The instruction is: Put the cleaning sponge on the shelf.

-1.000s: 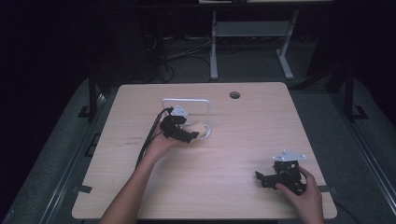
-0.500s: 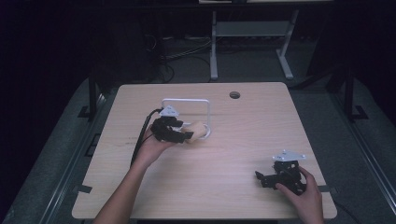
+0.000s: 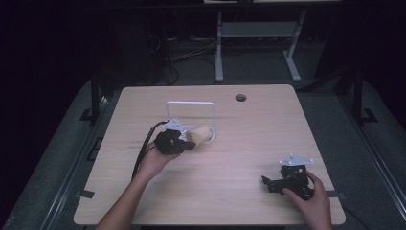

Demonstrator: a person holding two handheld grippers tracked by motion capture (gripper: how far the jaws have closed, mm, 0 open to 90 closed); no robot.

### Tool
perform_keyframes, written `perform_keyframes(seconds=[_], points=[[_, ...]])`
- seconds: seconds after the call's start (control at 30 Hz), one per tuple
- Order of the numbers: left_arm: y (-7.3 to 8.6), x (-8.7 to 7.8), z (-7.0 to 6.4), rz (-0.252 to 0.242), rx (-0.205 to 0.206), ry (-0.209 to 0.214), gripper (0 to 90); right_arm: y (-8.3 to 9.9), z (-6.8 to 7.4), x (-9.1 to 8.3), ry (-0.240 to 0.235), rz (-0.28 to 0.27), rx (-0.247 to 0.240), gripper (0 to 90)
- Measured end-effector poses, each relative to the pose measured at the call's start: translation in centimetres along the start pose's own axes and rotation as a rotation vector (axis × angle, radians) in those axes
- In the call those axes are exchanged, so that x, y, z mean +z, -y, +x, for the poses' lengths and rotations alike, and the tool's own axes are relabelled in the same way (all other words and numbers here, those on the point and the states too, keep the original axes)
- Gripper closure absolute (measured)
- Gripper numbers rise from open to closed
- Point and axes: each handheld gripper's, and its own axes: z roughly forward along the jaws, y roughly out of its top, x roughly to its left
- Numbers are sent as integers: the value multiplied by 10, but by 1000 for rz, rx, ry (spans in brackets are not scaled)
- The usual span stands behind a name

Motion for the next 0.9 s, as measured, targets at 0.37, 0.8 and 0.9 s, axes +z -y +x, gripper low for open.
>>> perform_keyframes(seconds=[0.37, 0.8, 0.9], points=[[9, 28, 4, 27, -17, -17, 897, 0, 0, 0, 0, 0, 0, 7], [13, 31, 14, 29, -24, -89, 882, 0, 0, 0, 0, 0, -1, 7], [15, 29, 19, 26, -33, -110, 882, 0, 0, 0, 0, 0, 0, 7]])
